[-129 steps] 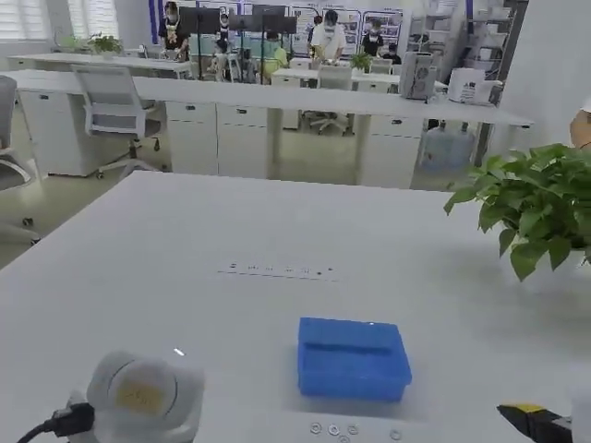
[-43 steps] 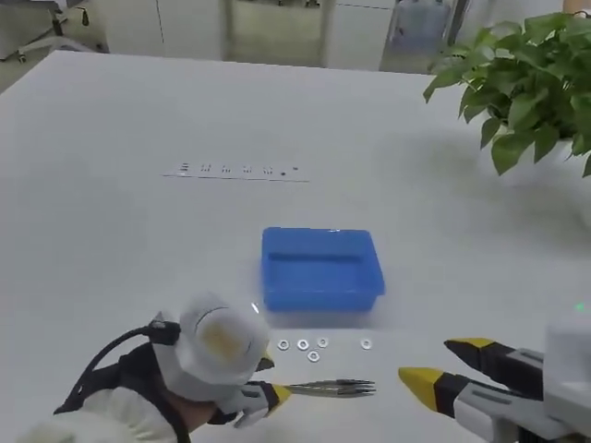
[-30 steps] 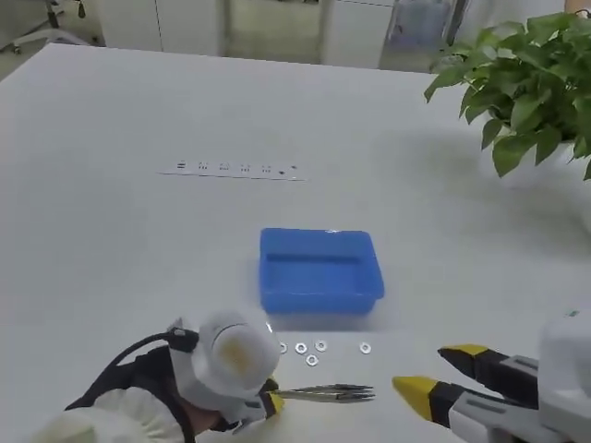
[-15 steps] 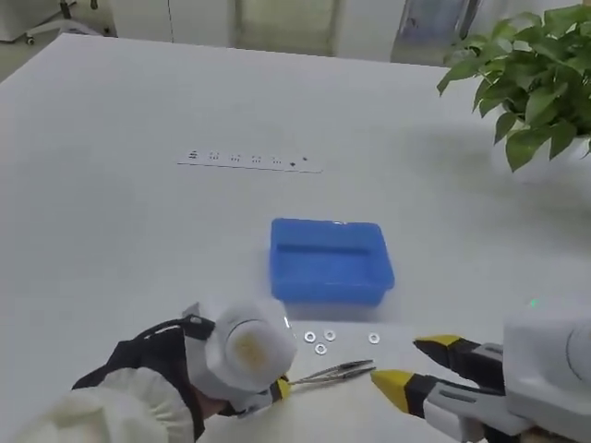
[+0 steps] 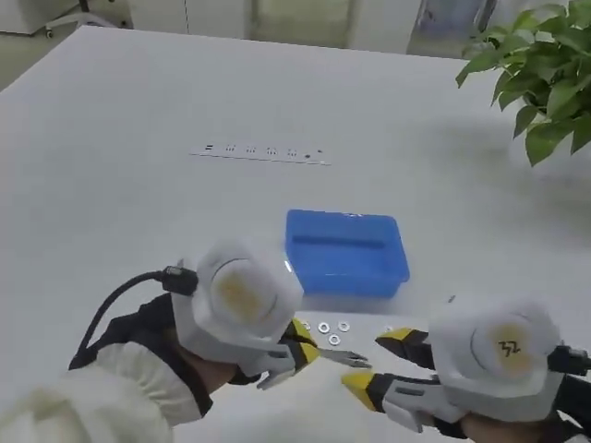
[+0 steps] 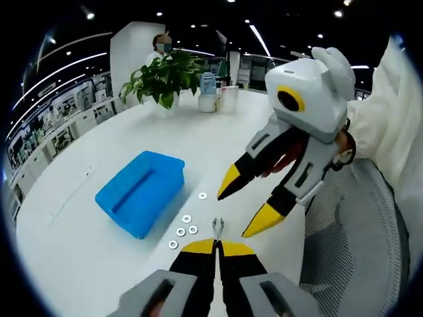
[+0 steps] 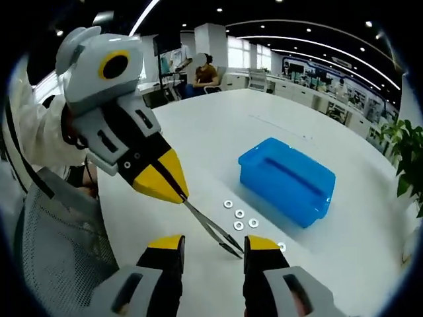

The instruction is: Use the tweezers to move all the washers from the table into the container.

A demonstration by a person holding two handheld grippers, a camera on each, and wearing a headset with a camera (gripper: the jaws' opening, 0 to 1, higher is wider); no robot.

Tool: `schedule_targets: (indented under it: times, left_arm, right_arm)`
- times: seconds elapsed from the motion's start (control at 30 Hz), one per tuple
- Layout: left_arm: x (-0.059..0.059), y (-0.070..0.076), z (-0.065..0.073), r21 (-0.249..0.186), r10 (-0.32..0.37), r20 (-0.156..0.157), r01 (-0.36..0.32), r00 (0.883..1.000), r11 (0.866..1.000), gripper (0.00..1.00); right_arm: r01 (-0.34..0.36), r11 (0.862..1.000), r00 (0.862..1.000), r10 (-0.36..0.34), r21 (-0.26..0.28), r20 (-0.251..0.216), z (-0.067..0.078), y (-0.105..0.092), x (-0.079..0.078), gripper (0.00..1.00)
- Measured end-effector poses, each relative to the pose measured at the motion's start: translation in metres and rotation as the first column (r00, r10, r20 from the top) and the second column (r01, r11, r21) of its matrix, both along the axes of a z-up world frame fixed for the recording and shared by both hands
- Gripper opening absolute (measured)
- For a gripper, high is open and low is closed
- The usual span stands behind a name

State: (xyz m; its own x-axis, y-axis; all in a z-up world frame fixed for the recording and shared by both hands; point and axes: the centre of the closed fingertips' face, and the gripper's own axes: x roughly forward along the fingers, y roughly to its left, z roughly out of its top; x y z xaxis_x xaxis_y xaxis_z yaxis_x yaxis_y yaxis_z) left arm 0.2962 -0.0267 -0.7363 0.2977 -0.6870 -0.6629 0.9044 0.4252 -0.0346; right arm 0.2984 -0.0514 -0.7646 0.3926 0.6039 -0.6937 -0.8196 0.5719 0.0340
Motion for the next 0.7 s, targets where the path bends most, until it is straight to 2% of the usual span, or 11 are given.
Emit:
schedule_targets:
  times: [0.13,0.23,0.43,0.57,0.7]
  left_arm:
    - [0.0,-0.002,0.007,-0.008,0.003,0.01,-0.003,1.0,1.0,0.0]
    - [-0.001,-0.005,0.013,-0.018,0.001,0.03,-0.001,1.0,1.0,0.0]
    - [-0.004,-0.006,0.021,-0.034,-0.001,0.037,0.003,0.999,0.999,0.0]
    - [-0.003,-0.003,0.028,-0.014,-0.009,0.076,0.01,0.997,1.0,0.0]
    - [-0.003,-0.002,0.034,-0.021,-0.016,0.09,0.018,0.996,1.0,0.0]
  right_arm:
    - [-0.04,0.999,0.999,0.041,-0.011,0.011,-0.003,0.012,0.0,0.28]
    - [-0.062,0.998,0.998,0.062,-0.008,0.022,-0.003,0.021,0.001,0.23]
    - [-0.094,0.996,0.996,0.093,0.006,0.016,-0.004,0.036,0.001,0.13]
    - [-0.113,0.994,0.994,0.113,0.007,0.01,-0.006,0.041,-0.001,0.11]
    - [-0.111,0.993,0.994,0.111,0.04,0.009,0.001,0.045,0.001,0.1]
